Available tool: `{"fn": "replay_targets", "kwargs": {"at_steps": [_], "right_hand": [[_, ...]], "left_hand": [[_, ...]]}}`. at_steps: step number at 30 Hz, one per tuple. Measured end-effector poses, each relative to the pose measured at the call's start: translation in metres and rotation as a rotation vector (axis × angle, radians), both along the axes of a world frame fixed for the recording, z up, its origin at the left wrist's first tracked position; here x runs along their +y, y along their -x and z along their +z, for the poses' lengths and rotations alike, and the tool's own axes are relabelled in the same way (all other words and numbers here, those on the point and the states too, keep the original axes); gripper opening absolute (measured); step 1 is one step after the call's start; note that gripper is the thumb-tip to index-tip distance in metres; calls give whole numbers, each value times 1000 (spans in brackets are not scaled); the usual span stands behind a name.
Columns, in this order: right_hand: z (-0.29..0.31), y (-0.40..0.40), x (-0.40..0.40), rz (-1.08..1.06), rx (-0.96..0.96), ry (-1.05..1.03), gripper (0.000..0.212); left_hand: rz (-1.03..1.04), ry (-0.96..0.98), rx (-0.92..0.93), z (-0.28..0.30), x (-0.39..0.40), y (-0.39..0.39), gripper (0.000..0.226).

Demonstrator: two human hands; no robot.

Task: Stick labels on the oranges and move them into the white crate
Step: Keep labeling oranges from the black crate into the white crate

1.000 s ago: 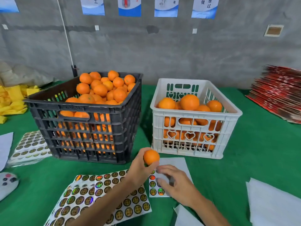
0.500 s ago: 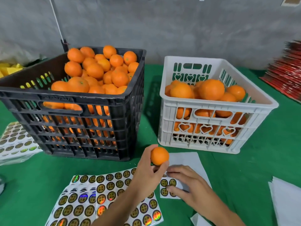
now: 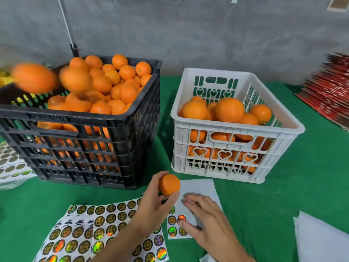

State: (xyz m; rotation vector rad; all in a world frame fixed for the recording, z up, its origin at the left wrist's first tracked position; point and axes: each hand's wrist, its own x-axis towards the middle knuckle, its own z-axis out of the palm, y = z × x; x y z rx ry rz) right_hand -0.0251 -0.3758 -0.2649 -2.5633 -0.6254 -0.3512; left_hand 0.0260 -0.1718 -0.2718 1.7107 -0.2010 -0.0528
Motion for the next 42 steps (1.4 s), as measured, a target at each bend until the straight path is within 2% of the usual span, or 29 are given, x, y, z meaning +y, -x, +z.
{"fn": "replay_targets", "kwargs": {"at_steps": [3, 9, 15, 17, 19, 22, 28, 30, 32, 33, 36, 37, 40, 42], "right_hand": [[-1, 0, -2, 14, 26, -1, 51], [2, -1, 0, 73, -45, -41, 33], [5, 0, 1, 123, -5, -118, 13], [8, 2, 2, 108, 113, -259, 9], [15, 3, 6, 74, 243, -512, 7], [32, 0, 11, -31, 281, -844, 9], [41, -3, 29, -127, 282, -1031, 18], [38, -2, 31, -152, 231, -963, 14], [35, -1, 32, -189, 137, -777, 16], [34, 0, 32, -210, 111, -697, 21], [34, 1, 31, -294, 79, -518, 54], [36, 1, 30, -297, 21, -443, 56], [46, -1, 26, -185, -272, -208, 43], [61, -7, 24, -160, -411, -157, 44]], "left_hand": [[19, -50, -22, -1, -1, 0, 71], [7, -99, -49, 1, 0, 5, 62], [3, -100, -48, -3, -1, -1, 60], [7, -105, -40, -5, -2, -3, 60], [-5, -139, -76, -8, -1, -4, 62], [-30, -143, -106, -11, 1, -6, 64], [-50, -168, -248, -3, -5, 0, 68], [-58, -166, -276, 1, -4, 3, 66], [-58, -162, -280, 5, -4, 5, 66], [-52, -164, -281, 7, -4, 6, 66], [-24, -162, -309, 14, -2, 8, 67], [-14, -156, -327, 17, -1, 8, 68], [13, -165, -388, 35, -3, 6, 69], [40, -145, -395, 62, -8, 5, 70]]}}
